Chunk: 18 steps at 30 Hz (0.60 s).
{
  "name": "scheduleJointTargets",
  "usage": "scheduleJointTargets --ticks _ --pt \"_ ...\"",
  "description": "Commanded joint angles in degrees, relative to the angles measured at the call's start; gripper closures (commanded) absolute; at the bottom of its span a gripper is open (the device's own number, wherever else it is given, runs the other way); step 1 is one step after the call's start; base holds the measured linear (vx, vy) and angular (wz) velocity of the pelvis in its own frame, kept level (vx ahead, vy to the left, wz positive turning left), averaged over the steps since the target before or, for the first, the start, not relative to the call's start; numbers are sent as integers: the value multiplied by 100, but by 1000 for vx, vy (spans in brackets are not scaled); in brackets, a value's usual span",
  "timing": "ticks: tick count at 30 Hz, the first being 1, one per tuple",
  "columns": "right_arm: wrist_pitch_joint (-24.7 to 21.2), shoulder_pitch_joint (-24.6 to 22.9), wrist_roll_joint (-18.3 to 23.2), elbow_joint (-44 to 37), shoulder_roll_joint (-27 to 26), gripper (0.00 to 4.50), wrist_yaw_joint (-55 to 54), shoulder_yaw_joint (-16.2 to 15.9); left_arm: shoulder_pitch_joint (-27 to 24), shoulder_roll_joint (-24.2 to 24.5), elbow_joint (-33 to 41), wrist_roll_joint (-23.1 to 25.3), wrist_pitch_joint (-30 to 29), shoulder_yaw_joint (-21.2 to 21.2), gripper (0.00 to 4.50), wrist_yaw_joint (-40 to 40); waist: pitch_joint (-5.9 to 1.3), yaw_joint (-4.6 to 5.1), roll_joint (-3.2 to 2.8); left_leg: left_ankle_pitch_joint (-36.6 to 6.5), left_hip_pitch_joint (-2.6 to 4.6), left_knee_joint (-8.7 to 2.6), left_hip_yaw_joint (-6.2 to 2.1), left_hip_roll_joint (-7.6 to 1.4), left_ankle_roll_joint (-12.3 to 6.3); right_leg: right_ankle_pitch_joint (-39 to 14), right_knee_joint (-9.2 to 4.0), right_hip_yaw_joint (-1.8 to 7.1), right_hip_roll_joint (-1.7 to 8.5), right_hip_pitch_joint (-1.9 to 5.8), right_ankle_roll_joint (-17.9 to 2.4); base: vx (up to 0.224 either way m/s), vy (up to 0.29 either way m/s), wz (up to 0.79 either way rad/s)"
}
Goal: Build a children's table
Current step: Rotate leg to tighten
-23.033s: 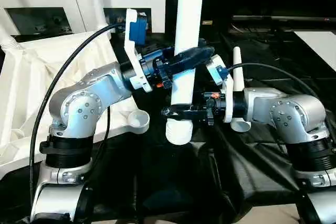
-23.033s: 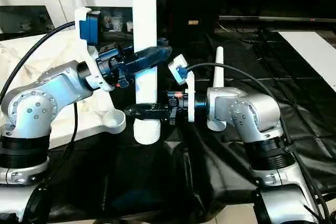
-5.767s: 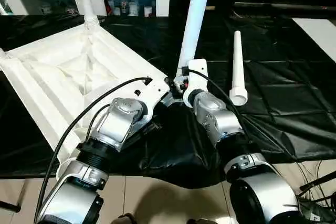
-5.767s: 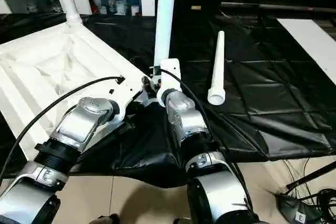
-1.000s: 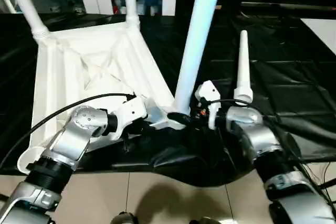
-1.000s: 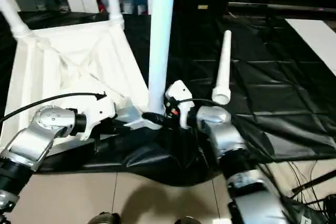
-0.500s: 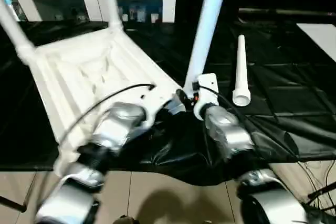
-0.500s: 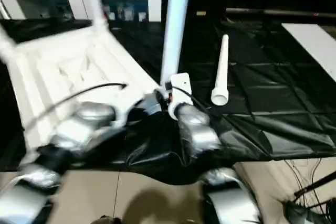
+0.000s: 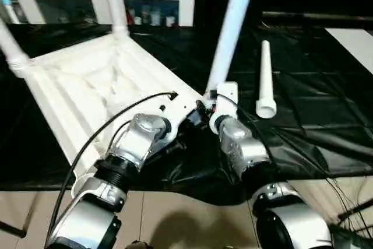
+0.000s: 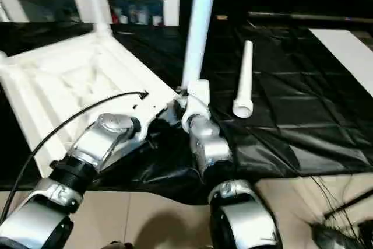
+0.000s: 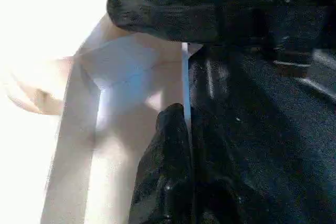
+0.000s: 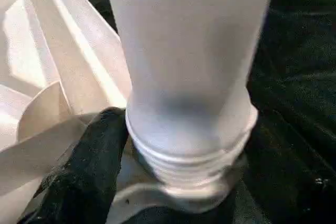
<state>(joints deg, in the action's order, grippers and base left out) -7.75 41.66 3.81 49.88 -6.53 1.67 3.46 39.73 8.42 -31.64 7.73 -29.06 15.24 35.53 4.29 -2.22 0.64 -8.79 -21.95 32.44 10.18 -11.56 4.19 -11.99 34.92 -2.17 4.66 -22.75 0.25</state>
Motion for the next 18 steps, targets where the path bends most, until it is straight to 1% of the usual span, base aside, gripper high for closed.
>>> scheduleJointTargets --ticks 1,2,3,4,5,6,7,8,9,10,11,12,13,14,15,16,17,18 --pt "-173 -195 27 106 -43 66 312 -139 -85 11 -120 28 70 -57 450 -215 -229 5 -1 -2321 120 -456 -60 -78 105 -2106 -575 173 259 73 -637 0 0 0" --pt "-167 -204 15 45 -17 66 363 -153 -92 27 -105 21 98 -56 450 -188 -229 5 -1 -2321 120 -456 -60 -78 105 -2106 -575 173 259 73 -637 0 0 0" --pt "-147 -239 -72 -133 80 39 443 -241 -118 84 -51 34 207 -20 450 -119 -233 -1 11 -2241 116 -453 -51 -83 74 -2179 -591 183 272 70 -626 0 0 0" --pt "-171 -284 -80 -367 174 39 568 -282 -158 145 21 34 319 16 450 -17 -226 -17 12 -2180 113 -457 -49 -84 57 -2188 -598 183 269 74 -608 0 0 0" --pt "-211 -316 -82 -521 241 26 661 -314 -185 179 69 30 325 28 450 31 -236 -18 12 -2127 101 -458 -52 -90 47 -2136 -587 187 276 86 -618 0 0 0" --pt "-265 -384 -116 -815 388 22 818 -394 -239 258 156 31 421 77 450 147 -243 -22 13 -1957 67 -463 -49 -92 28 -1965 -565 185 269 116 -623 0 0 0" --pt "-279 -404 -126 -890 428 20 858 -415 -254 281 177 30 454 94 450 179 -247 -30 14 -1891 67 -462 -48 -96 6 -1882 -567 183 266 114 -629 0 0 0" --pt "-322 -476 -131 -1154 589 10 1080 -490 -305 346 256 13 457 110 450 263 -248 -31 15 -1826 73 -454 -32 -101 -14 -1786 -557 189 255 100 -678 0 0 0" --pt "-371 -537 -135 -1364 724 10 1245 -543 -350 420 316 11 584 149 450 370 -233 -39 15 -1841 75 -453 -26 -99 -34 -1836 -569 188 254 106 -707 0 0 0" --pt "-371 -537 -135 -1364 724 10 1245 -543 -350 420 316 11 584 149 450 370 -238 -45 24 -1787 66 -448 -25 -100 -39 -1815 -565 191 258 119 -706 0 0 0" --pt "-435 -627 -105 -1674 954 10 1589 -590 -429 529 428 -35 696 178 450 563 -254 -47 24 -1615 61 -434 -14 -98 -64 -1644 -544 198 262 126 -763 0 0 0" --pt "-461 -658 -81 -1773 1037 10 1740 -605 -456 560 466 -61 681 175 450 615 -262 -65 10 -1468 52 -419 -5 -100 -105 -1466 -530 198 261 145 -794 0 0 0" --pt "-484 -712 -37 -1919 1226 10 2127 -690 -514 658 547 -93 855 211 450 787 -265 -79 0 -1316 35 -413 -7 -104 -154 -1243 -508 193 258 168 -855 0 0 0" --pt "-501 -748 -7 -2014 1353 10 2387 -754 -552 726 599 -111 992 240 450 905 -267 -78 5 -1242 22 -403 2 -97 -185 -1124 -499 193 249 180 -875 0 0 0" --pt "-552 -820 132 -2187 1536 10 2814 -793 -609 829 707 -143 1068 267 450 1054 -278 -89 -5 -1088 38 -387 16 -106 -205 -872 -470 196 242 171 -952 0 0 0" --pt "-538 -883 249 -2330 1715 10 3195 -819 -684 945 845 -202 1222 303 450 1274 -286 -95 -26 -1035 46 -380 17 -101 -226 -739 -455 194 234 183 -999 51 -10 -1" --pt "-550 -926 313 -2432 1805 10 3380 -826 -726 1005 925 -238 1287 319 450 1387 -298 -114 -10 -882 20 -362 13 -108 -284 -429 -418 190 243 227 -1075 51 -10 -1" --pt "-502 -985 375 -2532 1968 10 3695 -867 -814 1115 1090 -327 1327 345 450 1629 -306 -119 -17 -756 29 -352 20 -109 -337 -154 -385 187 223 224 -1161 51 5 -2"
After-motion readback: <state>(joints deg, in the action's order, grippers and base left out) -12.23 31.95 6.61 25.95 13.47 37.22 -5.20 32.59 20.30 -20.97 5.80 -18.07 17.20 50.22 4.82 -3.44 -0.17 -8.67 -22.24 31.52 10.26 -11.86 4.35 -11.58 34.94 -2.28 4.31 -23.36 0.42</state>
